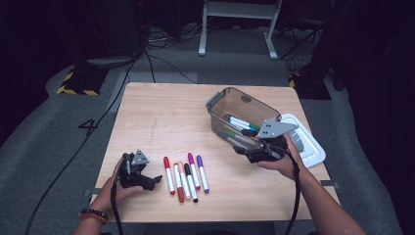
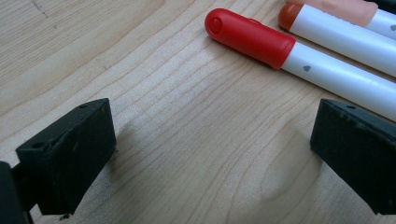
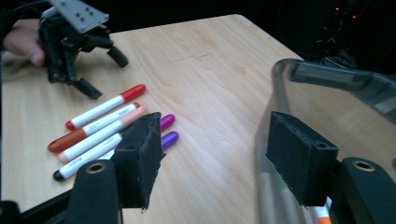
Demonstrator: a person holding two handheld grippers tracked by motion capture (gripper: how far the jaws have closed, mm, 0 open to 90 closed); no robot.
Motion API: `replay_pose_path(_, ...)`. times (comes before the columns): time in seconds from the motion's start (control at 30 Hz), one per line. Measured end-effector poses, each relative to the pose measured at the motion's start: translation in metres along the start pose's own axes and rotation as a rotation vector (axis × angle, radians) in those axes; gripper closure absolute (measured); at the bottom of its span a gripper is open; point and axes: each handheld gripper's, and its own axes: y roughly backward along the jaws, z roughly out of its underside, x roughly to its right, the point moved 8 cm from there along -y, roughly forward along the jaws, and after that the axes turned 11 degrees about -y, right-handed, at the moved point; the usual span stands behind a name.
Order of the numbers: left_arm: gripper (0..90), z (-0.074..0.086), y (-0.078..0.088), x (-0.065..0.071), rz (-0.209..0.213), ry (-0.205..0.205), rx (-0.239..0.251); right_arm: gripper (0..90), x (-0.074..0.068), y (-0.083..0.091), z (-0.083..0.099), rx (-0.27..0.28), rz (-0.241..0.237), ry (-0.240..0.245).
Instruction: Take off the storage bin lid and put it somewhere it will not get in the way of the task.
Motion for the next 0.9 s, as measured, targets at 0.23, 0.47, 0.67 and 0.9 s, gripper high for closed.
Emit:
replay_pose_path(0.23, 0.5, 0.0, 0.0, 0.0, 0.0, 0.0, 0.0, 35.1, -0.025, -0.019, 0.018, -0.019, -0.052, 0.015)
replay_pose_path(0.47, 0.5, 0.0, 0.0, 0.0, -0.001, 0.0, 0.0, 36.1, -0.039, -0.063, 0.046, -0.106, -0.075, 0.023)
replay_pose_path(0.67, 0.5, 0.0, 0.0, 0.0, 0.0, 0.0, 0.0, 37.1, -0.043, -0.107, 0.06, -0.162, -0.093, 0.015)
replay_pose_path(0.9, 0.5, 0.0, 0.0, 0.0, 0.0, 0.001, 0.0, 38.7, -0.036, -0.146, 0.07, -0.211, -0.078, -0.012)
